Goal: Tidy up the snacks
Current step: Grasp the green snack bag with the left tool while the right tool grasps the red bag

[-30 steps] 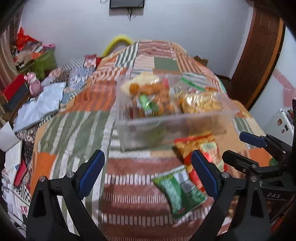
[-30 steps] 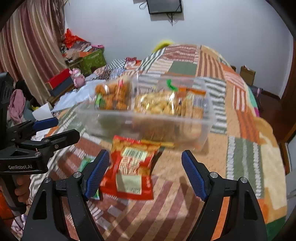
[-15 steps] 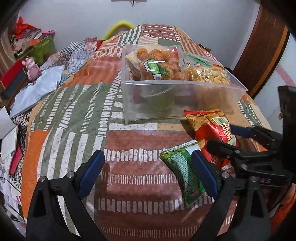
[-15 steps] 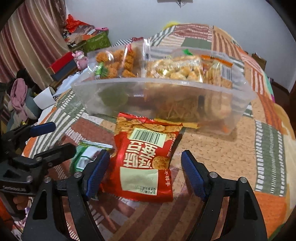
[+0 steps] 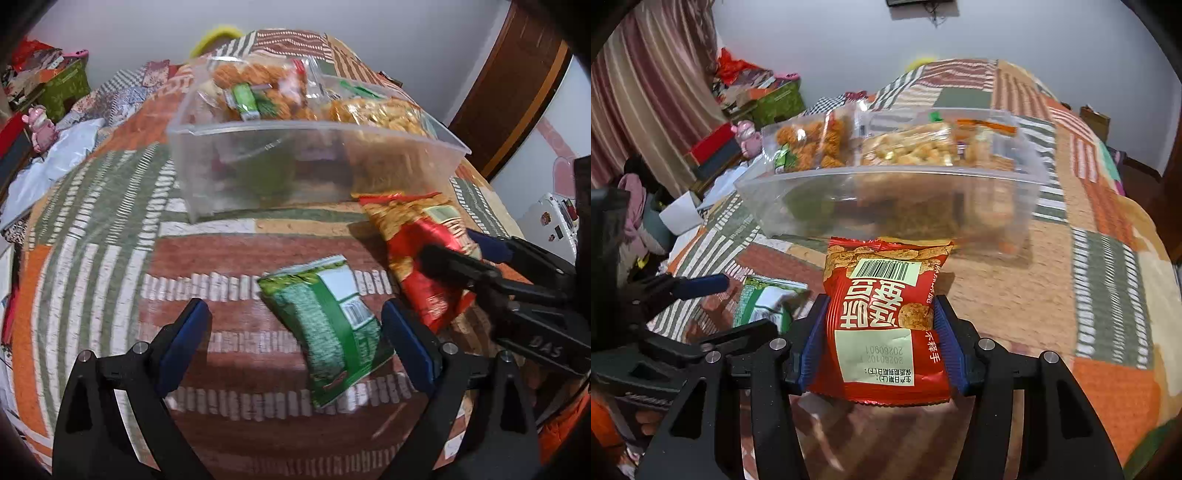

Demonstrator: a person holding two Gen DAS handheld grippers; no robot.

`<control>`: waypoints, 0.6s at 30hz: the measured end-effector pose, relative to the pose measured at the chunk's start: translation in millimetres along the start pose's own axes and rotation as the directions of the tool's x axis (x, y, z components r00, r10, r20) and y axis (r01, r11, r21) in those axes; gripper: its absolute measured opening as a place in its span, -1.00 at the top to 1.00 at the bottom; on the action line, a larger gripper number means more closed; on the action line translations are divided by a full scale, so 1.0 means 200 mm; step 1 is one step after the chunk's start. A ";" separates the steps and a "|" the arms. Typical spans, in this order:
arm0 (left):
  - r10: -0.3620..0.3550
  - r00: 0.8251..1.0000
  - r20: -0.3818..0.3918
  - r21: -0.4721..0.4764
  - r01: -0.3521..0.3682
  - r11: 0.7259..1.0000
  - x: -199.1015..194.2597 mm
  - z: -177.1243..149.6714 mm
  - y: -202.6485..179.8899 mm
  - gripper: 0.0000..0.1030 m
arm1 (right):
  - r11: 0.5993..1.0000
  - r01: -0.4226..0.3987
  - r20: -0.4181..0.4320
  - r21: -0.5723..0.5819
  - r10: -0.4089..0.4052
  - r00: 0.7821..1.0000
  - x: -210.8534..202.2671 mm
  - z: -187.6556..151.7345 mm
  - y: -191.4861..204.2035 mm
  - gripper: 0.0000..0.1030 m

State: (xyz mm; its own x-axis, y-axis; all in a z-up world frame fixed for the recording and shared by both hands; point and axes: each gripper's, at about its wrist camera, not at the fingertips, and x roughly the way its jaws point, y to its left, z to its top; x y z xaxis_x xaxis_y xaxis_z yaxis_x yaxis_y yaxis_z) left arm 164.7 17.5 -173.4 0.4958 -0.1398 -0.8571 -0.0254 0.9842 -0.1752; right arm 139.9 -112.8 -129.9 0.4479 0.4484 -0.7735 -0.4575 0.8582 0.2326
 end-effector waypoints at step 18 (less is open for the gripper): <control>0.021 0.997 0.076 0.021 -0.023 1.000 -0.06 -0.02 -0.03 0.16 | 0.998 -0.002 0.122 0.057 -0.005 0.992 -0.22 0.02 -0.07 0.00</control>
State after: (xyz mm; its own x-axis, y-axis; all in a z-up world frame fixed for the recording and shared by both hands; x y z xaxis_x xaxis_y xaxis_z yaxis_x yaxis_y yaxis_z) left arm 155.3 12.9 -163.5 0.5599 -0.1100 -0.8212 -0.0187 0.9892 -0.1453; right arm 129.6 -143.8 -96.0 0.5406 0.4717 -0.6966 -0.4142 0.8700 0.2676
